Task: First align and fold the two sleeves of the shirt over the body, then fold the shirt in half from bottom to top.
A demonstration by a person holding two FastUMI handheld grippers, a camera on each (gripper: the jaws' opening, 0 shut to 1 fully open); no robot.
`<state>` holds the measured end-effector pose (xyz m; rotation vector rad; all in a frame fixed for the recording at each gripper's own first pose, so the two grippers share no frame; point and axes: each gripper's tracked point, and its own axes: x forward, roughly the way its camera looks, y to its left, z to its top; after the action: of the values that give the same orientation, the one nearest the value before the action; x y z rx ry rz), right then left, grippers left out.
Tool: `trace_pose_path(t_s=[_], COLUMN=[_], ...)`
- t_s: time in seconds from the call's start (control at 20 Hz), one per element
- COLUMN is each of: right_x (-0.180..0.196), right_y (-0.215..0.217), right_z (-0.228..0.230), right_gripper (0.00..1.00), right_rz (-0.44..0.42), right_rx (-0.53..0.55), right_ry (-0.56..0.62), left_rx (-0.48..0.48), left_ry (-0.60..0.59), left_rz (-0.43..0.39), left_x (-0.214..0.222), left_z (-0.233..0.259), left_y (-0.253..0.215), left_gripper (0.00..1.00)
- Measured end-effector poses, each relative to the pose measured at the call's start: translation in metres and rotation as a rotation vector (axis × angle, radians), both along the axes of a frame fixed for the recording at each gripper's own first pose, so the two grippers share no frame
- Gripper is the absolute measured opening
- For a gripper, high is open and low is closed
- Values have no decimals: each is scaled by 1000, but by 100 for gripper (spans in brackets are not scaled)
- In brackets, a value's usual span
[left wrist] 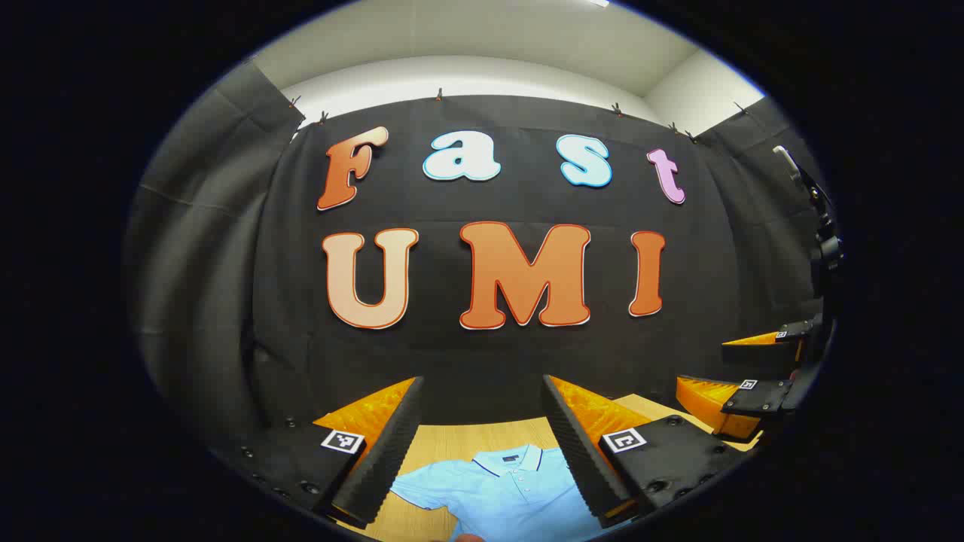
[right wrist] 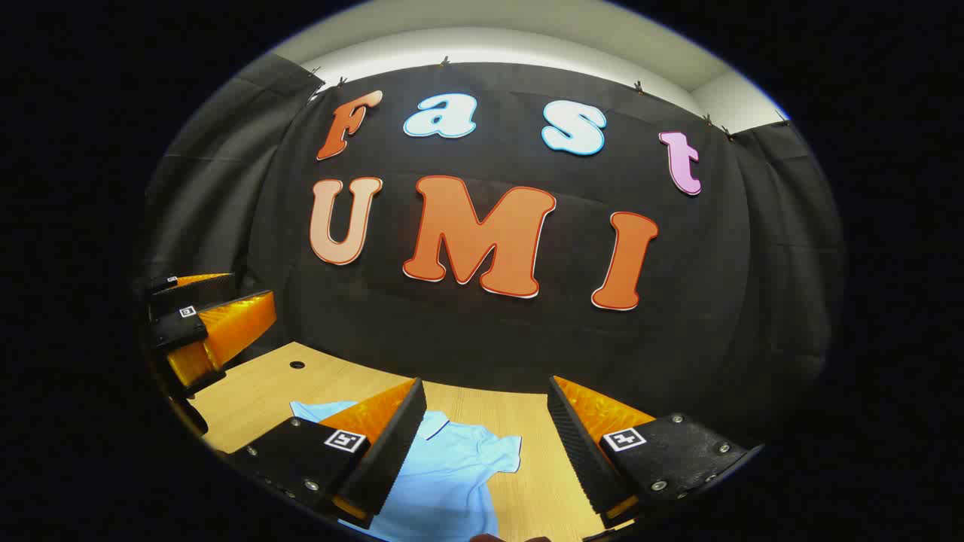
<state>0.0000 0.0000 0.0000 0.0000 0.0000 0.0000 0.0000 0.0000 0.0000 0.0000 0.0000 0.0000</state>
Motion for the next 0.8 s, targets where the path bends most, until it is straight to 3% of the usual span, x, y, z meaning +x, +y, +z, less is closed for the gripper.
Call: trace_pose_path(t_s=[0.8], right_x=[-5], right_y=[11], right_z=[-8], right_gripper=[99], right_rz=[-18], right_rx=[12], right_ry=[37], left_rx=[7], left_ry=[-2], left_rz=[-7], left_x=[-11], left_z=[-3], left_y=[15], left_gripper=[99])
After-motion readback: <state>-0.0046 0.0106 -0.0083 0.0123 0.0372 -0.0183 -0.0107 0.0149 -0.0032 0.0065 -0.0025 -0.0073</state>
